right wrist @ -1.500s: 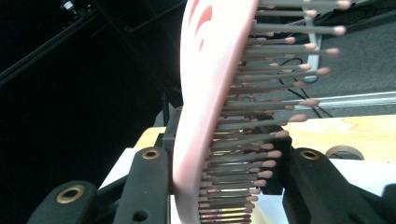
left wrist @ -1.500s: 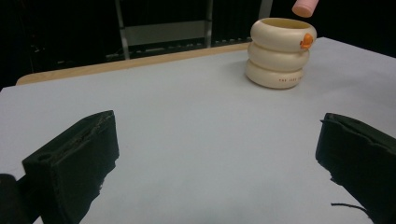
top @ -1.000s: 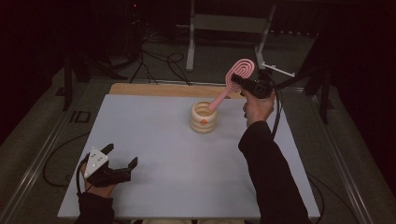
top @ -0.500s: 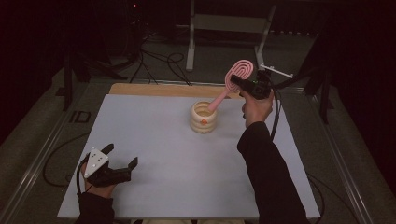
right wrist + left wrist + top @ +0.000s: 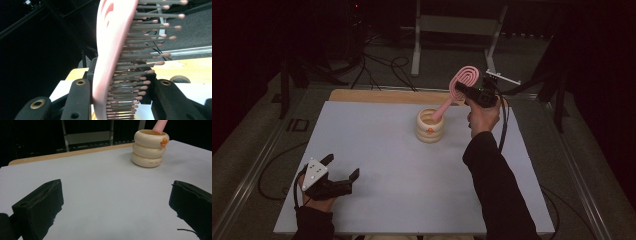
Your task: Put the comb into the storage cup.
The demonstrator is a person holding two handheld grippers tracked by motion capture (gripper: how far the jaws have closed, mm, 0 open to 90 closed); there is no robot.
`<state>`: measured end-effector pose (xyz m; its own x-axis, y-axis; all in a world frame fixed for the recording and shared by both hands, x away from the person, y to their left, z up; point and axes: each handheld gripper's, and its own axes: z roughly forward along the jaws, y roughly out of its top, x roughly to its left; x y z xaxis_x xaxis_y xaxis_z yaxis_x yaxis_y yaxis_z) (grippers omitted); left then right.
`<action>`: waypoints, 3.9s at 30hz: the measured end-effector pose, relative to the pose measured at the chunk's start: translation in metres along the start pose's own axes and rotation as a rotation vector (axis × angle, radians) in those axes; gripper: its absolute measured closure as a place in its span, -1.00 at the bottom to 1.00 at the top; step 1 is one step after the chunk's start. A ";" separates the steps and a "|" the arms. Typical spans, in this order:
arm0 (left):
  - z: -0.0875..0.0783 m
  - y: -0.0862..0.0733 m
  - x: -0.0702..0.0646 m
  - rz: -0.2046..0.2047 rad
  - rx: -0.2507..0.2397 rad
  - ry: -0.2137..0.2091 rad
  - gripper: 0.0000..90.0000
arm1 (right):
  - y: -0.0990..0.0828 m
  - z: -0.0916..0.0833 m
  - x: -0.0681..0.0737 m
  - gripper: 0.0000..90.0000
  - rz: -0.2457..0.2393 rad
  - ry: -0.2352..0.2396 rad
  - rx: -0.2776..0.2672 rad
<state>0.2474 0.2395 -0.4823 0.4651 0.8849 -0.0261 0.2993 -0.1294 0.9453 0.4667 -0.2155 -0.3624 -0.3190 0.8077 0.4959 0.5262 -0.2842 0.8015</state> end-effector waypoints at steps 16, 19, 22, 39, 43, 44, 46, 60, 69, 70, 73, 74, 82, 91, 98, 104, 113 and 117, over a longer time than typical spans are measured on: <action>0.000 0.000 0.000 0.003 0.001 -0.001 -0.99 | -0.005 0.004 0.002 0.41 -0.018 0.005 0.004; 0.000 0.000 0.000 0.003 0.001 -0.001 -0.99 | -0.006 0.005 0.002 0.41 -0.018 0.000 0.004; 0.000 0.000 0.000 0.003 0.001 -0.001 -0.99 | -0.007 0.006 0.002 0.41 -0.015 0.003 0.006; 0.000 0.000 0.000 0.002 0.000 -0.001 -0.99 | -0.017 0.012 0.004 0.41 -0.039 0.004 0.027; 0.000 0.000 0.000 0.003 0.000 -0.001 -0.99 | -0.020 0.014 0.005 0.41 -0.042 0.005 0.029; 0.000 0.000 0.000 0.003 0.000 -0.001 -0.99 | -0.021 0.015 0.005 0.41 -0.044 0.006 0.029; 0.000 0.000 0.000 0.002 0.001 -0.001 -0.99 | -0.022 0.015 0.006 0.41 -0.041 0.004 0.032; 0.000 0.000 0.000 0.002 0.000 -0.001 -0.99 | -0.028 0.020 0.007 0.41 -0.051 0.002 0.043; 0.000 0.000 -0.001 0.003 0.001 -0.002 -0.99 | -0.032 0.023 0.007 0.41 -0.054 0.000 0.053; 0.000 0.000 -0.001 0.003 0.001 -0.002 -0.99 | -0.032 0.023 0.007 0.41 -0.054 0.000 0.053; 0.000 0.000 -0.001 0.003 0.001 -0.002 -0.99 | -0.033 0.024 0.008 0.41 -0.058 0.000 0.055; 0.000 0.000 -0.001 0.003 0.001 -0.002 -0.99 | -0.034 0.025 0.008 0.41 -0.059 0.000 0.055; 0.000 0.000 -0.001 0.002 0.001 -0.002 -0.99 | -0.037 0.027 0.008 0.41 -0.063 -0.002 0.061; 0.000 0.000 -0.001 0.003 0.001 -0.002 -0.99 | -0.039 0.029 0.009 0.41 -0.081 -0.012 0.069; 0.000 0.000 -0.001 0.004 0.000 -0.001 -0.99 | -0.044 0.033 0.010 0.41 -0.085 -0.010 0.075; 0.000 0.000 0.000 0.003 0.000 -0.001 -0.99 | -0.047 0.035 0.011 0.41 -0.085 -0.011 0.082; 0.000 0.000 0.000 0.002 -0.002 -0.001 -0.99 | -0.051 0.040 0.014 0.41 -0.101 -0.012 0.096; -0.001 0.000 0.000 0.002 -0.002 -0.001 -0.99 | -0.053 0.041 0.015 0.41 -0.104 -0.011 0.099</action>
<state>0.2469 0.2394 -0.4818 0.4667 0.8841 -0.0246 0.2971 -0.1306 0.9459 0.4664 -0.1666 -0.4111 -0.3674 0.8361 0.4074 0.5663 -0.1464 0.8111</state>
